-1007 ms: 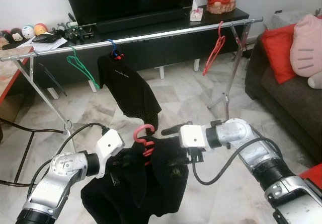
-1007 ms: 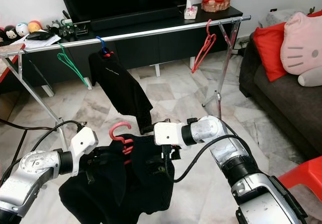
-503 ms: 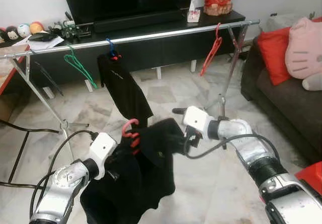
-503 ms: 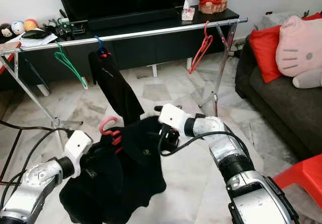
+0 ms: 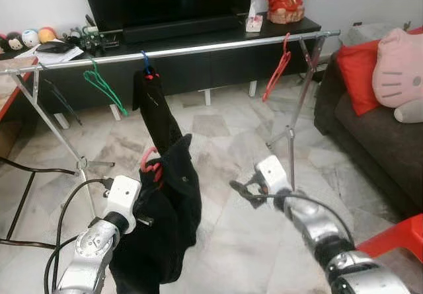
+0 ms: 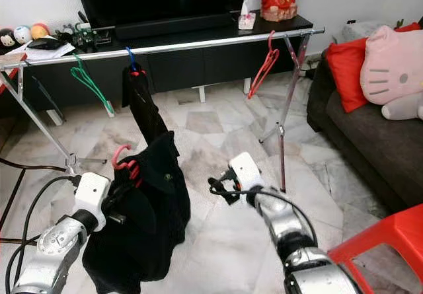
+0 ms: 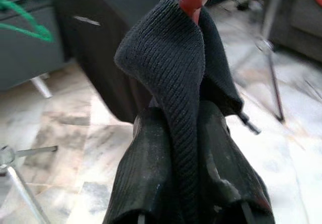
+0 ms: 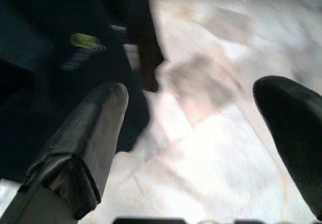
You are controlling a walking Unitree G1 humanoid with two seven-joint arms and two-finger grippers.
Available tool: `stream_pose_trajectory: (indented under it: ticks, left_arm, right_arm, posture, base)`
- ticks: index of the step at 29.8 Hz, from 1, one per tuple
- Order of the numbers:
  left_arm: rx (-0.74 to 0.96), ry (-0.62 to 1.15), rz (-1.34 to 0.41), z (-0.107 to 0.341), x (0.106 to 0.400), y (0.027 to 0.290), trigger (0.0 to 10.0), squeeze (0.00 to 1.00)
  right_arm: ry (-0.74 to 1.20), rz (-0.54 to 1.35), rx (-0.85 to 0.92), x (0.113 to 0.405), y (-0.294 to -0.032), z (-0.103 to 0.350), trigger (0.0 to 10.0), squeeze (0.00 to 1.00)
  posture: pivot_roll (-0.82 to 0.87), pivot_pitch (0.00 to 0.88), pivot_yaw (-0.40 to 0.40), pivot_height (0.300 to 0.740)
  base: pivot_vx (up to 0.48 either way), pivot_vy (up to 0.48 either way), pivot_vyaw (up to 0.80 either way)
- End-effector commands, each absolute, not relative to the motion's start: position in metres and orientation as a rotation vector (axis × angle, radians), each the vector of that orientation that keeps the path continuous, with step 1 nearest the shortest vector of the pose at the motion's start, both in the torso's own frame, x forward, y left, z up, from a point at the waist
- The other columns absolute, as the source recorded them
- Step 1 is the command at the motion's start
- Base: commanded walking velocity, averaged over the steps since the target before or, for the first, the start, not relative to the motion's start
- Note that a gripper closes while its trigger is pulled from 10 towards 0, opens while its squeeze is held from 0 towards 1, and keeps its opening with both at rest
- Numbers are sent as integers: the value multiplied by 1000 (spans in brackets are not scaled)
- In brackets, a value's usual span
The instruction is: Hang hanger
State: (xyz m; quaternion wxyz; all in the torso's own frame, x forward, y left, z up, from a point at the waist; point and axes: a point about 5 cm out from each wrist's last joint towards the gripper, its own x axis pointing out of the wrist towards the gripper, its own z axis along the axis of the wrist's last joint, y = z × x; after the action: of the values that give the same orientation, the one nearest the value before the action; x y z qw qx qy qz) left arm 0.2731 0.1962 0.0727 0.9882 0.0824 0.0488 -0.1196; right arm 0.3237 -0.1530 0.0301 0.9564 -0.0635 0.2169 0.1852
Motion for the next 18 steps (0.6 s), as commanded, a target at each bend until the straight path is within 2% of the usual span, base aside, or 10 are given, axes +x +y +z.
stream_pose_trajectory:
  ticks: [1,5,6,8,11,18]
  left_arm:
    - [159,58,-195,77,273,202,10000,0]
    - [159,56,-190,77,273,202,10000,0]
    - [130,52,-160,74,267,201,10000,0]
    - [118,50,-145,73,265,200,10000,0]
    - [136,60,-102,69,250,205,10000,0]
    - [136,38,0,71,238,211,10000,0]
  right_arm:
    - [479,310,-93,318,-155,21,10000,0]
    - [481,301,-93,318,-155,21,10000,0]
    - [539,253,-38,305,-155,5,10000,0]
    - [564,230,-16,299,-155,-2,10000,0]
    - [668,98,41,271,-166,-28,10000,0]
    - [813,38,-7,231,-178,-58,10000,0]
  posture:
    - [-110,0,45,740]
    - [-110,0,45,740]
    - [-98,0,31,740]
    - [-98,0,31,740]
    - [-83,0,17,740]
    - [-79,0,27,740]
  base:
    - [0,0,0]
    - [0,0,0]
    - [0,0,0]
    - [0,0,0]
    - [0,0,0]
    - [0,0,0]
